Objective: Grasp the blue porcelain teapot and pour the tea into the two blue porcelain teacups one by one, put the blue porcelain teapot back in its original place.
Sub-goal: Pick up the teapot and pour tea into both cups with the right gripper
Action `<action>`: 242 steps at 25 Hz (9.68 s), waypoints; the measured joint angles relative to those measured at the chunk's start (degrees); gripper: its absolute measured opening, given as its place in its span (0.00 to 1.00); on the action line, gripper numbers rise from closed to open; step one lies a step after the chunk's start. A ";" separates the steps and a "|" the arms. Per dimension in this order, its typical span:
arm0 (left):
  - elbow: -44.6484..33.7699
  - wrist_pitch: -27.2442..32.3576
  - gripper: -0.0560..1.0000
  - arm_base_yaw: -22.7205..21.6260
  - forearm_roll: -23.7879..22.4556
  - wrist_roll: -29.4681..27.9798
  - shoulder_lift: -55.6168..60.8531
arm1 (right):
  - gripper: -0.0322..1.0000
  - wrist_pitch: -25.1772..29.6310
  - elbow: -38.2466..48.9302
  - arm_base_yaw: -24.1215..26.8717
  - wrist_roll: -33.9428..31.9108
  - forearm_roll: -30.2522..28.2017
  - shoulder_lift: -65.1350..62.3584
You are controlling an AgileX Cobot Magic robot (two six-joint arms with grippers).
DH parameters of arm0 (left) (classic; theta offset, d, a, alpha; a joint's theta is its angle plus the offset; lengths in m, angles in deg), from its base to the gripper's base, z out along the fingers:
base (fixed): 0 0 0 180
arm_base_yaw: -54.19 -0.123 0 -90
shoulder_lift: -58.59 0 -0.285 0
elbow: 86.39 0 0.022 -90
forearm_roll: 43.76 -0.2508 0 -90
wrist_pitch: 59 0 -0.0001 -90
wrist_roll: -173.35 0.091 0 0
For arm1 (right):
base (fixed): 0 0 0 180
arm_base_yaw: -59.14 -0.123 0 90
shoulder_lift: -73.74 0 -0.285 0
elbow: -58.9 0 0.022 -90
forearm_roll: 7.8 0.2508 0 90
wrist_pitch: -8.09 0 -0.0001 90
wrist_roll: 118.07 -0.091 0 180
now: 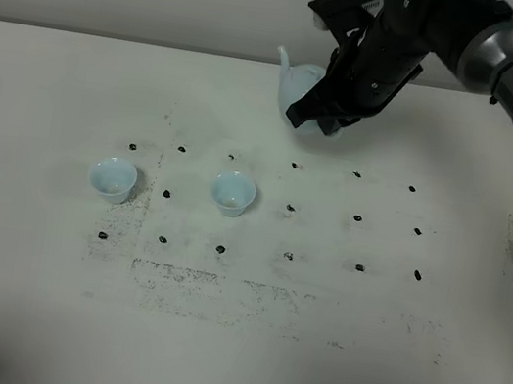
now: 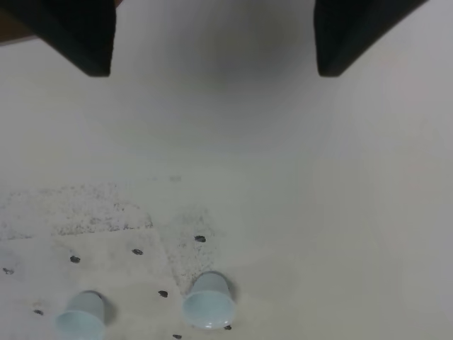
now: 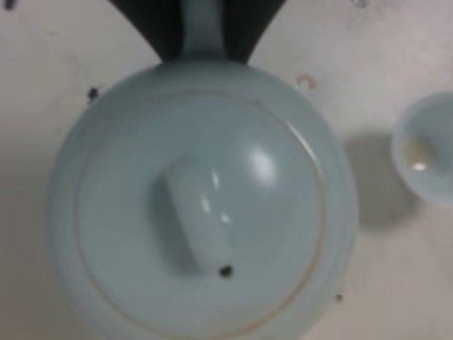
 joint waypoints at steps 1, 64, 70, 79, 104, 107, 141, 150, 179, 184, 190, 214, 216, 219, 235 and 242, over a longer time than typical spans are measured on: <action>0.00 -0.06 0.63 0.00 0.00 0.00 0.00 | 0.11 0.60 0.00 0.00 0.90 0.00 -1.29; 0.00 -0.06 0.63 0.00 0.00 0.00 0.00 | 0.11 -15.47 -2.28 -13.80 57.04 -6.76 5.17; 0.00 -0.06 0.63 0.00 0.00 0.00 0.00 | 0.11 -17.17 -2.33 -14.51 59.45 -10.28 5.93; 0.00 -0.06 0.63 0.00 0.00 0.00 0.00 | 0.11 -20.76 -2.40 -16.02 59.74 -14.75 8.24; 0.00 -0.06 0.63 0.00 0.00 0.00 0.00 | 0.11 -24.85 -2.40 -18.94 58.40 -29.41 9.27; 0.00 -0.06 0.63 0.00 0.00 0.00 0.00 | 0.11 -24.85 -2.40 -18.94 58.40 -30.22 9.27; 0.00 -0.06 0.63 0.00 0.00 0.00 0.00 | 0.11 -23.57 -2.40 -21.15 58.33 -34.13 9.27; 0.00 -0.06 0.63 0.00 0.00 0.00 0.00 | 0.11 -23.94 -2.40 -21.15 58.33 -34.94 9.27; 0.00 -0.06 0.63 0.00 0.00 0.00 0.00 | 0.11 -25.93 -2.40 -21.15 60.25 -35.98 9.27; 0.00 -0.06 0.63 0.00 0.00 0.00 0.00 | 0.11 -26.24 -2.40 -21.15 60.30 -37.09 9.27; 0.00 -0.06 0.63 0.00 0.00 0.00 0.00 | 0.11 -26.50 -2.40 -21.15 61.39 -37.20 9.27; 0.00 -0.06 0.63 0.00 0.00 0.00 0.00 | 0.11 -28.29 -2.40 -21.15 61.53 -38.41 9.27; 0.00 -0.06 0.63 0.00 0.00 0.00 0.00 | 0.11 -28.24 -2.40 -21.15 61.53 -38.41 9.27; 0.00 -0.06 0.63 0.00 0.00 0.00 0.00 | 0.11 -28.24 -2.40 -21.15 61.53 -38.41 9.27; 0.00 -0.06 0.63 0.00 0.00 0.00 0.00 | 0.11 -25.03 -2.40 -21.15 61.53 -32.98 9.27; 0.00 0.00 0.63 0.00 0.00 0.00 0.00 | 0.11 -22.61 -2.40 -21.15 60.60 -25.96 5.93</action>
